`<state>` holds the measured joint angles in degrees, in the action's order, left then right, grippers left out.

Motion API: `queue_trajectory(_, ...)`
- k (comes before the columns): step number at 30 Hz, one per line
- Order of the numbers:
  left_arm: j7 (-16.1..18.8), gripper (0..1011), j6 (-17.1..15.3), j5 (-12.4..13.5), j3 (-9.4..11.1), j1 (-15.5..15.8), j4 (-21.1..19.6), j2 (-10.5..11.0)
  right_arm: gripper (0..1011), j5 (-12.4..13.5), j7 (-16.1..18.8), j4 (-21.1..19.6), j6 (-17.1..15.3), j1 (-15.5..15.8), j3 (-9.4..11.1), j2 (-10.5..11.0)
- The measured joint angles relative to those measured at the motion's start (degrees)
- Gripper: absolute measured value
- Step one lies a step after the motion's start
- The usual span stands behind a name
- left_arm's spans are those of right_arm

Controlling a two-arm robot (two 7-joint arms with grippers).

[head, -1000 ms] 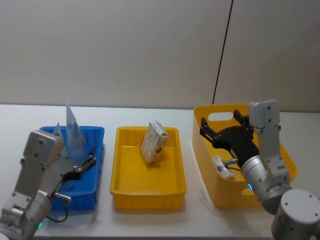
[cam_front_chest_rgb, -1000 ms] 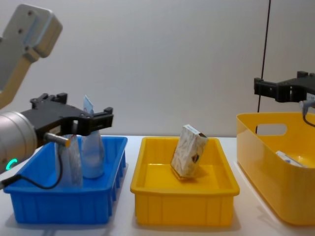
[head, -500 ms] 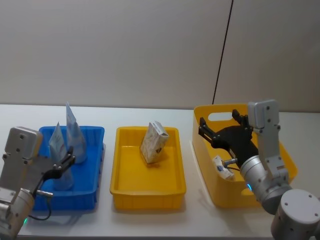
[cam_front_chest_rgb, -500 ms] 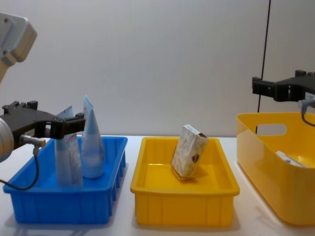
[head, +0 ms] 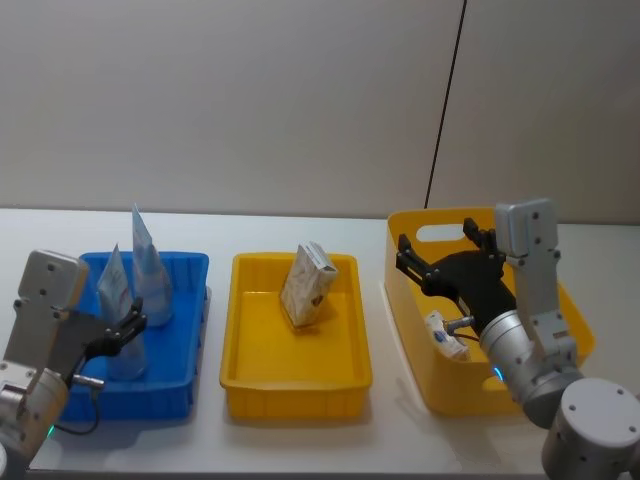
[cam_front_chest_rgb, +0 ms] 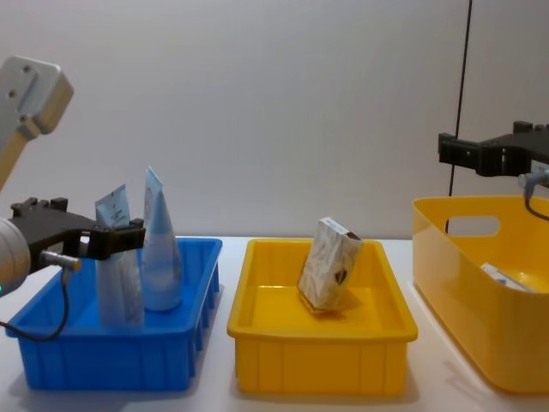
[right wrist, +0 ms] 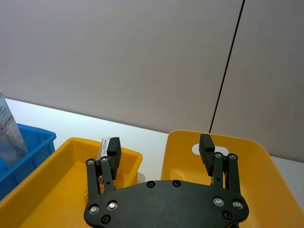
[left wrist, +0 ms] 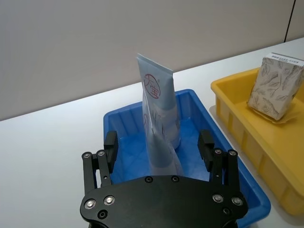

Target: Bimanual collaborative sorting of washing and personal care products

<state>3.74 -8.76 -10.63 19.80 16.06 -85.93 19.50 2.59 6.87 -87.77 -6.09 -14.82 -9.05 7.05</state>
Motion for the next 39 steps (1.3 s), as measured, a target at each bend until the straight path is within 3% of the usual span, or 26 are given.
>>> queue_trajectory(17, -3.46, 1001, 1.97, 0.98, 1.07, 6.11, 10.91, -2.3, 1004, -0.01, 0.04, -0.01, 0.0, 0.0, 0.0, 0.0)
queue_trajectory(29, -5.6, 1002, 4.1, 0.45, 0.63, 9.5, 17.99, -4.28, 1004, -0.01, 0.04, 0.0, 0.0, 0.0, 0.0, 0.0)
queue_trajectory(39, -6.6, 758, 5.47, -0.01, -0.03, 11.56, 22.51, -5.81, 1004, -0.01, 0.04, 0.0, 0.0, 0.0, 0.0, 0.0)
